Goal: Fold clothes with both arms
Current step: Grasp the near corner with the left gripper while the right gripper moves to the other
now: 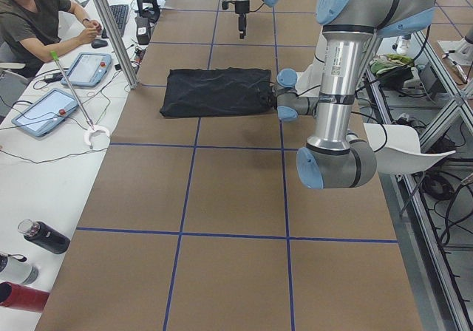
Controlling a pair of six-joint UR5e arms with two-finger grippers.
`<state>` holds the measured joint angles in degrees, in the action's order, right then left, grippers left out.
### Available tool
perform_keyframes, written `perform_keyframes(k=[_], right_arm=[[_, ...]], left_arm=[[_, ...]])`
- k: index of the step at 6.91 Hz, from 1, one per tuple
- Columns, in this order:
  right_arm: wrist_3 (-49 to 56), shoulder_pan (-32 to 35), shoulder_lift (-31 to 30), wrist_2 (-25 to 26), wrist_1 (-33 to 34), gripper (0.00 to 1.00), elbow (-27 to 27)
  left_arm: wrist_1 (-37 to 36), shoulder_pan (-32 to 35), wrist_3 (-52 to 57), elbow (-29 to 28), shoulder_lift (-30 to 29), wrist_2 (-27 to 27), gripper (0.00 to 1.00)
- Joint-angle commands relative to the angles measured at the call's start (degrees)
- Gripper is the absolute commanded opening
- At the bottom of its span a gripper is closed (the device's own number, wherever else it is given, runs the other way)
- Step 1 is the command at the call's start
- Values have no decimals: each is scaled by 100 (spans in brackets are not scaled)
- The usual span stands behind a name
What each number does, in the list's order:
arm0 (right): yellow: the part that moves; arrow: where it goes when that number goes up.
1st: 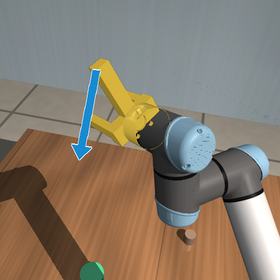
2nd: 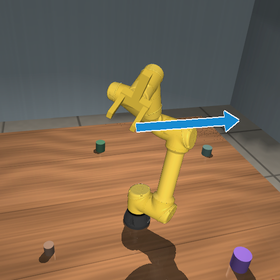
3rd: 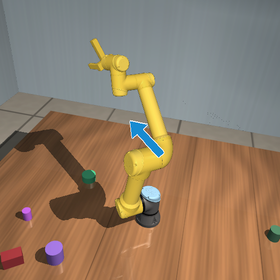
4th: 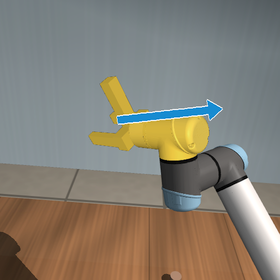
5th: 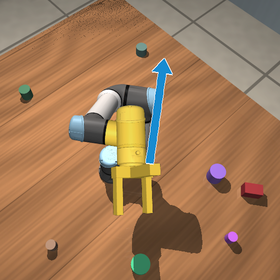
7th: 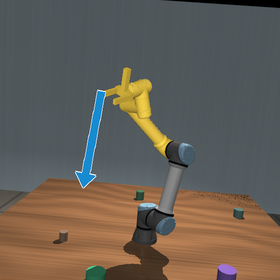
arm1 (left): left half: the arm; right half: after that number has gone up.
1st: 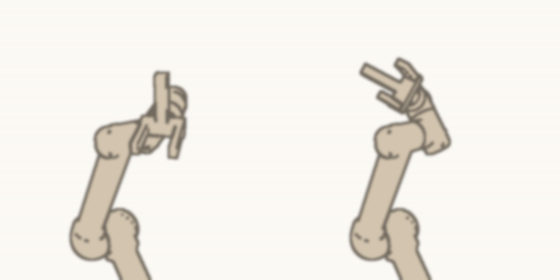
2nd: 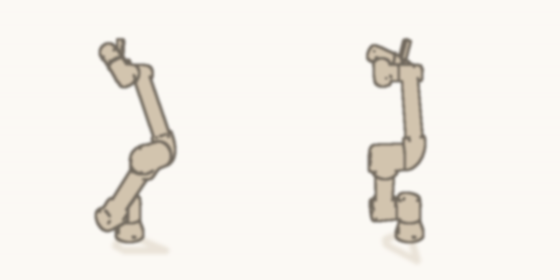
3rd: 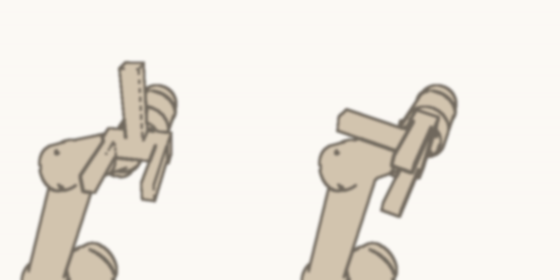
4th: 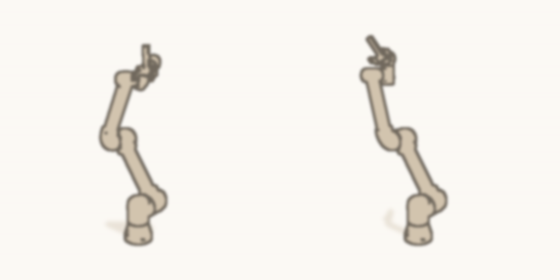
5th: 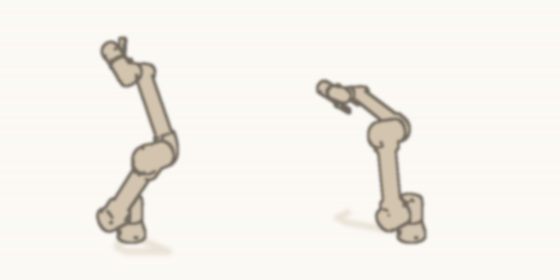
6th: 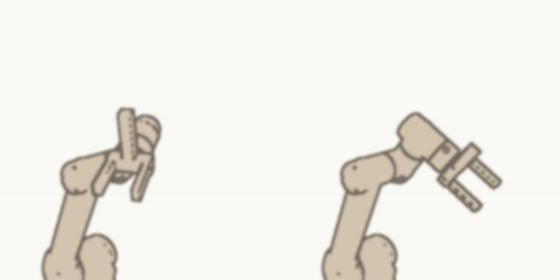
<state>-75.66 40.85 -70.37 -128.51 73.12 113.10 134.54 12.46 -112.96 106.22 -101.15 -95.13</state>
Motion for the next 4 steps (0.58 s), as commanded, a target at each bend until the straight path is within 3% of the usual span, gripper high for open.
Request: perform_keyframes(k=[1,3,4], right_arm=[[-254,-16,-11,28,0,100,10],[-1217,-417,59,447,-17,100,28],[-1719,-1012,59,1233,-35,100,28]], left_arm=[[-59,46,11,214,42,-40,0],[-165,46,2,355,7,-49,0],[-173,29,2,347,-2,-58,0]])
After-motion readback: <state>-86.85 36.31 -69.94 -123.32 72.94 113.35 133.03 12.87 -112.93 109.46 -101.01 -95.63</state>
